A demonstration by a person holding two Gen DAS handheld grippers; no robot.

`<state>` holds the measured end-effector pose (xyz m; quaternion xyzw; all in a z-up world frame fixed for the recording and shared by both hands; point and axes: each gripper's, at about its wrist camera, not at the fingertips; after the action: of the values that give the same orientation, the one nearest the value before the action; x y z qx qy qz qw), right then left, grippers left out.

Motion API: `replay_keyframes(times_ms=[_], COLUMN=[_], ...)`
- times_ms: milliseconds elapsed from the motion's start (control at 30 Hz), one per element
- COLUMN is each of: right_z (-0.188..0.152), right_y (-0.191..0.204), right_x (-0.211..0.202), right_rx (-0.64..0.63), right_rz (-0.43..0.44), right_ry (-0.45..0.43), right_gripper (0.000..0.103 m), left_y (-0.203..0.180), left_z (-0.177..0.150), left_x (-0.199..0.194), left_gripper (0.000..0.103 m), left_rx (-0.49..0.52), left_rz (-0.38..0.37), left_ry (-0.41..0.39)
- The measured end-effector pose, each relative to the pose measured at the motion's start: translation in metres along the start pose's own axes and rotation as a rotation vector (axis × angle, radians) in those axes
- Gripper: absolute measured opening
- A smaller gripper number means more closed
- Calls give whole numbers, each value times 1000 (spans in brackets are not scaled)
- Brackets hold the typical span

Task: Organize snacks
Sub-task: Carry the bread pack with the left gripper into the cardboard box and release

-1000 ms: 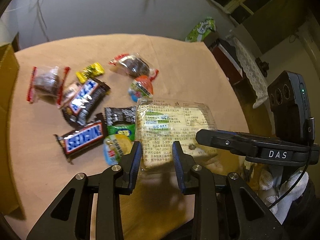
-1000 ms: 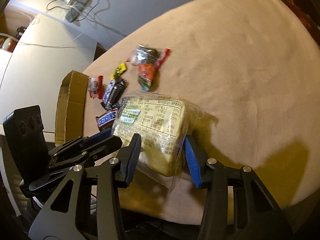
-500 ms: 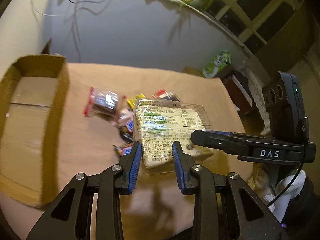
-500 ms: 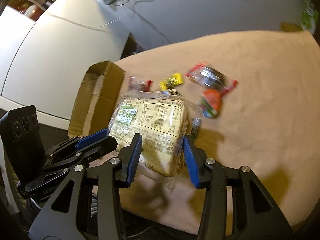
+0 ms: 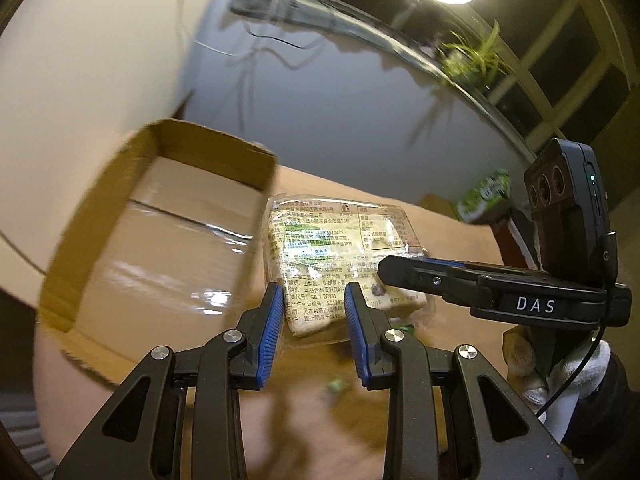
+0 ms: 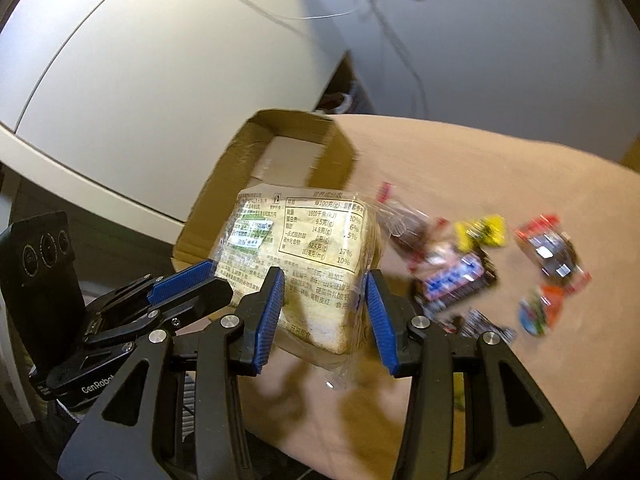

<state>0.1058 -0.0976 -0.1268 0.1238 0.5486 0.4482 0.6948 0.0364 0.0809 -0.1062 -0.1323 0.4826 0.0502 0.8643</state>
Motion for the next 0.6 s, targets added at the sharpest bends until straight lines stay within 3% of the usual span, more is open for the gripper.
replay_keyframes(times_ms=[600], right_z=[34], right_y=[60], right_x=[97], right_rx=[-158], right_rz=[57], right_ry=[158], right_gripper=[44], left_y=[93], left_z=[-5], left_x=[-4], left_gripper=[29], left_rx=[-146], left_rz=[149], left_ry=[10])
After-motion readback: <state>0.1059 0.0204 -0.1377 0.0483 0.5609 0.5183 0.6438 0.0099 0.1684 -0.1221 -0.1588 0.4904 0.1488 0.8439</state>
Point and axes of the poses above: each gripper's, at about its wrist camera, not at the fingertips, and x roughly the way its jaws point, y to its left, z to its top, and after that the axes turned 14 degrees about z, right-handed
